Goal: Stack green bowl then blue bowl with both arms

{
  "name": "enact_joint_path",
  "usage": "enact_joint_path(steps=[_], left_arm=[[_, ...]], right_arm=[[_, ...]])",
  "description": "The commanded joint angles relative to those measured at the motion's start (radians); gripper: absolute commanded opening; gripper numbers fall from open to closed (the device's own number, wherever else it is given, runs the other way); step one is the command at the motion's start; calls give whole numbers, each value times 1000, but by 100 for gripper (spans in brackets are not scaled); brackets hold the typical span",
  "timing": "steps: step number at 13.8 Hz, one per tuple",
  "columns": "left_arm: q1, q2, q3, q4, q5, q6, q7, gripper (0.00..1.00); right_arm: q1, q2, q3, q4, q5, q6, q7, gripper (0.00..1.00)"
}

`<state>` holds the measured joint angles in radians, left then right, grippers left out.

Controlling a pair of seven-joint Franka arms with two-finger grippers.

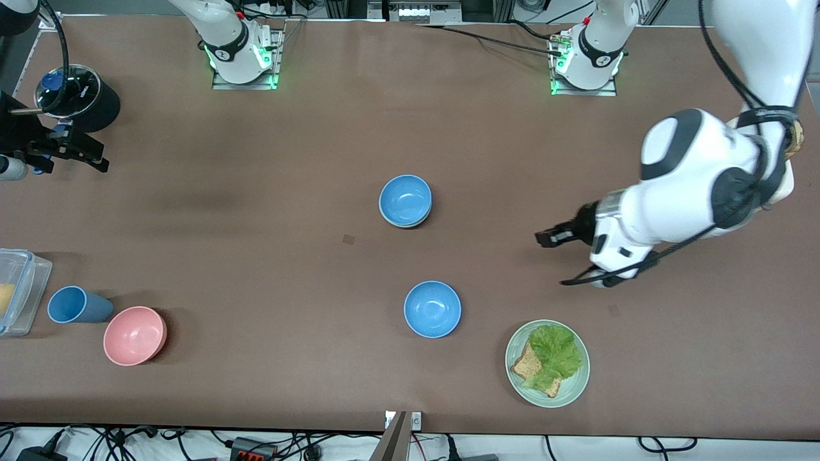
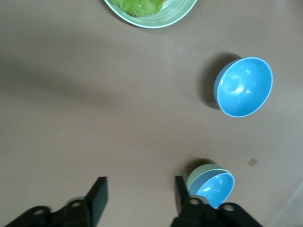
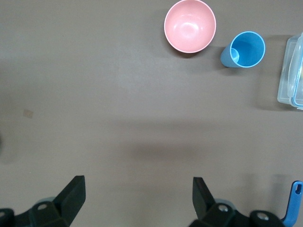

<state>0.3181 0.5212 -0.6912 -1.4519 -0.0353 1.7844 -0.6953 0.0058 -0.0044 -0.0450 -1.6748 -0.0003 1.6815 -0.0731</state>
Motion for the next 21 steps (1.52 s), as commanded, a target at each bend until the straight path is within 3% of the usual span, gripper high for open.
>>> enact_joint_path(steps=[1,3,7,12,15,18,21], left_arm=[[-11,3,-2,45,81,-34,68,100],[-8,8,-1,67,130,-72,172,100],[-11,-29,114,96,114,-82,403,100],[-86,-203,336,61,21,-91,502,100],[-178,-280,525,33,25,-92,502,100],[-176,-337,550,8,29,-186,507,100],[-174,-388,550,-65,28,-192,517,100]], right_arm=[[0,6,4,20,0,-20,10,100],[-1,6,4,20,5,-20,12,100],[0,6,4,20,3,-20,10,100],[3,1,5,20,2,-20,10,100],[3,1,5,20,0,-20,9,100],[2,1,5,20,-1,-20,7,100],[3,0,5,20,-1,-20,7,100]])
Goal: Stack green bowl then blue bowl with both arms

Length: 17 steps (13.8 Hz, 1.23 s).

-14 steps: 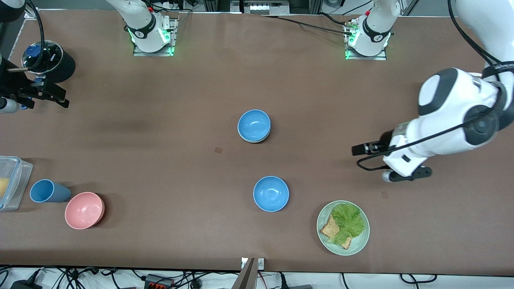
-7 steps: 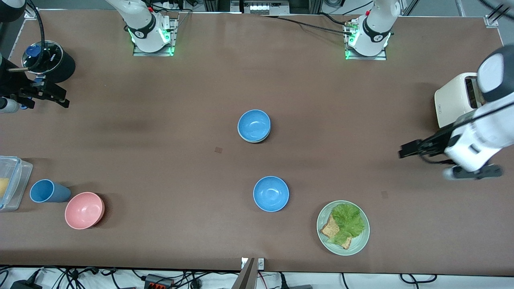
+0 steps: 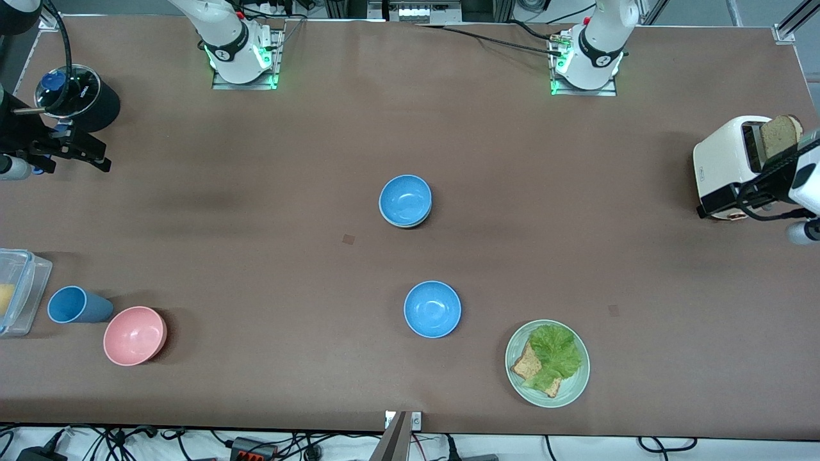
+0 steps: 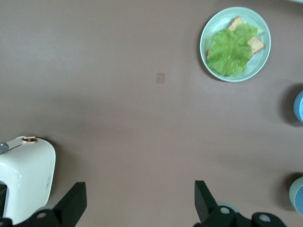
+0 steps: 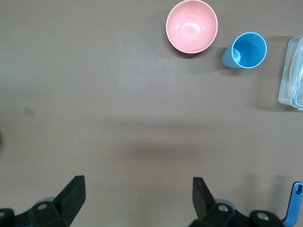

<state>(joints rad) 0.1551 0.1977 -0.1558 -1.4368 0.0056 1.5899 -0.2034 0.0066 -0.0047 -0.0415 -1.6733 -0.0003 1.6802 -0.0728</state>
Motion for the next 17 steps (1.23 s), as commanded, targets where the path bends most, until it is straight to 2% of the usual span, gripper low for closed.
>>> enact_joint_path(steps=[1,4,10,12,17], left_arm=[[-15,-76,15,-97,-13,4,22,100],[-58,-89,12,-93,0,2,16,100],[-58,-95,13,-89,4,-47,41,100],[-58,-109,13,-91,2,-88,116,100],[-58,-100,2,-74,5,-73,124,100]], right_arm=[[3,0,2,18,-1,-19,8,100],[1,0,2,18,-1,-19,7,100],[1,0,2,17,-1,-19,8,100],[1,2,0,17,-1,-19,8,100],[1,2,2,17,-1,-19,8,100]])
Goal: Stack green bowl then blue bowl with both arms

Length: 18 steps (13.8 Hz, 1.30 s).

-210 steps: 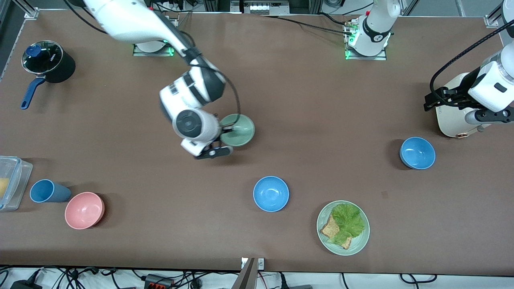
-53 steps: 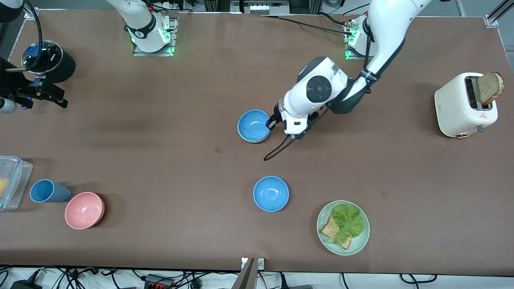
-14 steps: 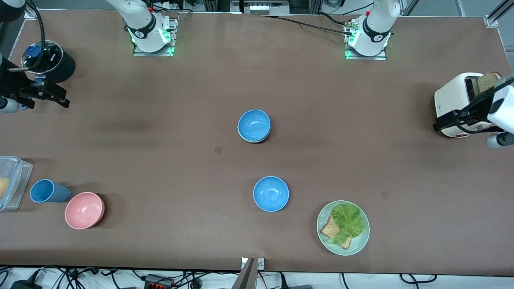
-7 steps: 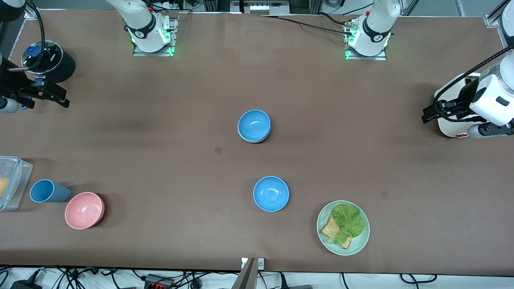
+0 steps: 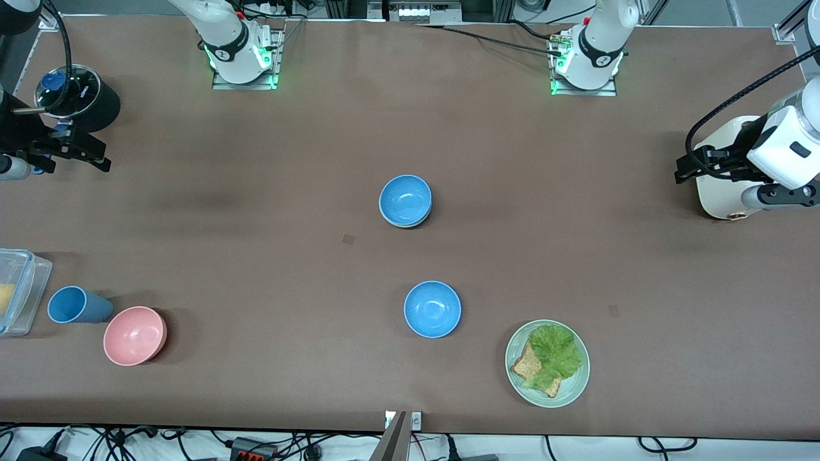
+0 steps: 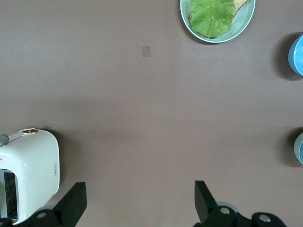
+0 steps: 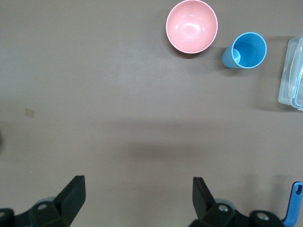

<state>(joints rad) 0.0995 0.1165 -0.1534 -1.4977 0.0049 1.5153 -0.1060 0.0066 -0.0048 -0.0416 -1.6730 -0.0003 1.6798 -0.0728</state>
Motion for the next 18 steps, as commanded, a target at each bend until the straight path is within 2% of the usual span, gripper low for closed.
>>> enact_joint_path(steps=[1,18], left_arm=[[-3,-18,-1,-13,6,2,26,100],[-3,3,-3,-1,-10,-9,14,100]], right_arm=[[1,2,0,16,-1,-19,8,100],[0,5,0,15,-1,-15,8,100]])
